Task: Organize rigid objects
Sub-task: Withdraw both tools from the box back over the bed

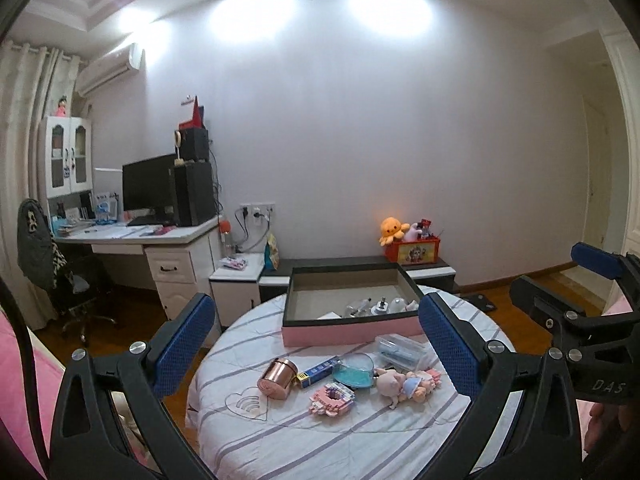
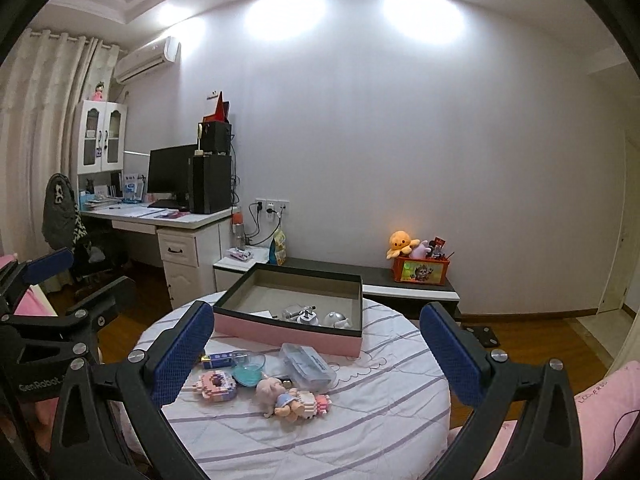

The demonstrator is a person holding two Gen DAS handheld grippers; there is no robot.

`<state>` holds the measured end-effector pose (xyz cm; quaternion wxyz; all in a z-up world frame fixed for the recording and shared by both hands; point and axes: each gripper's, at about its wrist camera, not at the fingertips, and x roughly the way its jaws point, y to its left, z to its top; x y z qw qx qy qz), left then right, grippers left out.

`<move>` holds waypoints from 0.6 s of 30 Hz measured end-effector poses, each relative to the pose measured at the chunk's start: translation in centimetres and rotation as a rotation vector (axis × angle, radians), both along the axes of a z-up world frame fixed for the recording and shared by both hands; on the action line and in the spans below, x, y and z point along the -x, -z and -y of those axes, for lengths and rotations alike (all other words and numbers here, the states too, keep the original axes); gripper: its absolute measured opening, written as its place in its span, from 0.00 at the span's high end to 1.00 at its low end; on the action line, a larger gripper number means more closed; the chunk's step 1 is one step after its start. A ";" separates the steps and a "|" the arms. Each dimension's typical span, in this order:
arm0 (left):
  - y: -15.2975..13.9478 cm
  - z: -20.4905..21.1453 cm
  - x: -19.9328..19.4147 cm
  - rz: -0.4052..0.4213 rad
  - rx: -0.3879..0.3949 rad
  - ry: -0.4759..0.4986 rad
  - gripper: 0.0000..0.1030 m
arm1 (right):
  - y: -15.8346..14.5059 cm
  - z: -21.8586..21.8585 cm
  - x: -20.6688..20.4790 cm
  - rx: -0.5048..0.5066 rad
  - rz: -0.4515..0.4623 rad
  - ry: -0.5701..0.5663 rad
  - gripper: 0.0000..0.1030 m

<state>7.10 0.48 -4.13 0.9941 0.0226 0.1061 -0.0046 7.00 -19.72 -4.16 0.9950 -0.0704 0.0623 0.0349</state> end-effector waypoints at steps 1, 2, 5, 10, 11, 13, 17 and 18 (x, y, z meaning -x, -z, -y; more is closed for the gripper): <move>-0.1 0.1 0.1 0.006 -0.005 -0.003 0.00 | 0.0 0.0 0.2 -0.001 0.005 0.000 0.00; -0.2 0.1 0.2 0.014 -0.009 -0.005 0.00 | -0.1 0.0 0.4 -0.001 0.010 0.000 0.00; -0.3 0.2 0.5 0.022 -0.011 -0.006 0.00 | -0.2 -0.1 0.7 -0.006 0.019 0.001 0.00; -0.2 0.2 0.5 0.019 -0.007 -0.004 0.00 | -0.1 0.1 0.8 -0.012 0.025 0.001 0.00; -0.1 0.3 0.5 0.016 -0.006 -0.004 0.00 | -0.1 0.1 0.8 -0.012 0.024 0.002 0.00; 0.0 0.3 0.3 0.010 -0.004 0.000 0.00 | 0.0 0.1 0.8 -0.011 0.022 0.005 0.00; 0.0 0.3 0.3 0.009 -0.009 -0.003 0.00 | 0.0 0.2 0.8 -0.015 0.017 0.006 0.00; 0.1 0.3 0.3 0.007 -0.008 -0.003 0.00 | 0.0 0.2 0.8 -0.016 0.016 0.006 0.00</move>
